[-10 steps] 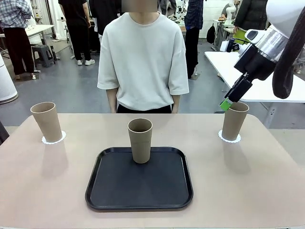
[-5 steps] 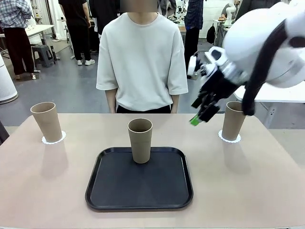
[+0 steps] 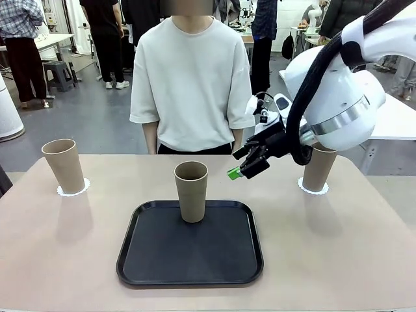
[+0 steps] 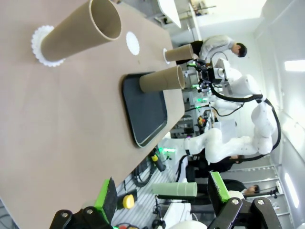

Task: Place coasters on the table and set cups on them.
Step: Take one Reusable plastic cup from the Flat Tray and place it on a coaster set by the human.

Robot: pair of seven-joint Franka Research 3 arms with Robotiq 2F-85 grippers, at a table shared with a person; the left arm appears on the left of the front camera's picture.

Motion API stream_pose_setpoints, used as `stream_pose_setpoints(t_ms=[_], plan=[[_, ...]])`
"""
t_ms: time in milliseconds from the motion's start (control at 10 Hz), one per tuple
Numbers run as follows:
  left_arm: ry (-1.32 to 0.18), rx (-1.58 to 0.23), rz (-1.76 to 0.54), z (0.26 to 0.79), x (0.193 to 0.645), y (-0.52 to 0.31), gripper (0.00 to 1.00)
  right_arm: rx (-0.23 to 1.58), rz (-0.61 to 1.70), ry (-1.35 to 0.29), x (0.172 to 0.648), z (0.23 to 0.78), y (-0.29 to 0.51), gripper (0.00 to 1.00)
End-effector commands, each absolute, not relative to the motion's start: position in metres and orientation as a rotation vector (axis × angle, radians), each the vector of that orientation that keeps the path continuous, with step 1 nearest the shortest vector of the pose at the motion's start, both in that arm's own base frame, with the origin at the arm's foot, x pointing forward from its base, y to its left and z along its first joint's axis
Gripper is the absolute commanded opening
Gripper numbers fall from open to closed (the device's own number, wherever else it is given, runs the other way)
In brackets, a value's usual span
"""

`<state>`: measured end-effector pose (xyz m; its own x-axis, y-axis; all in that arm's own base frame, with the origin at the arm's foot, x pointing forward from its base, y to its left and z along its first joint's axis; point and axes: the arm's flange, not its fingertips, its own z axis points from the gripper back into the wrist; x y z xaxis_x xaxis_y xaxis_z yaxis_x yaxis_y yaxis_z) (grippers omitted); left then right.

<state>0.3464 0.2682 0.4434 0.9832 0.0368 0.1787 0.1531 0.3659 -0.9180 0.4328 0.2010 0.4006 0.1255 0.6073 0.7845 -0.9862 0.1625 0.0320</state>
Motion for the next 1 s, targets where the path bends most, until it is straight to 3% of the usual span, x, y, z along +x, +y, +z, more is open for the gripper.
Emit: stream_pose_setpoints(t_ms=[0,900], plan=[[-0.187,-1.197,-0.069,0.444,0.345,0.269,1.00,0.723,1.363,-0.711,0.442,0.376,0.191,1.00],[-0.187,-1.197,-0.069,0.444,0.345,0.269,1.00,0.739,1.387,-0.706,0.440,0.365,0.182,1.00]])
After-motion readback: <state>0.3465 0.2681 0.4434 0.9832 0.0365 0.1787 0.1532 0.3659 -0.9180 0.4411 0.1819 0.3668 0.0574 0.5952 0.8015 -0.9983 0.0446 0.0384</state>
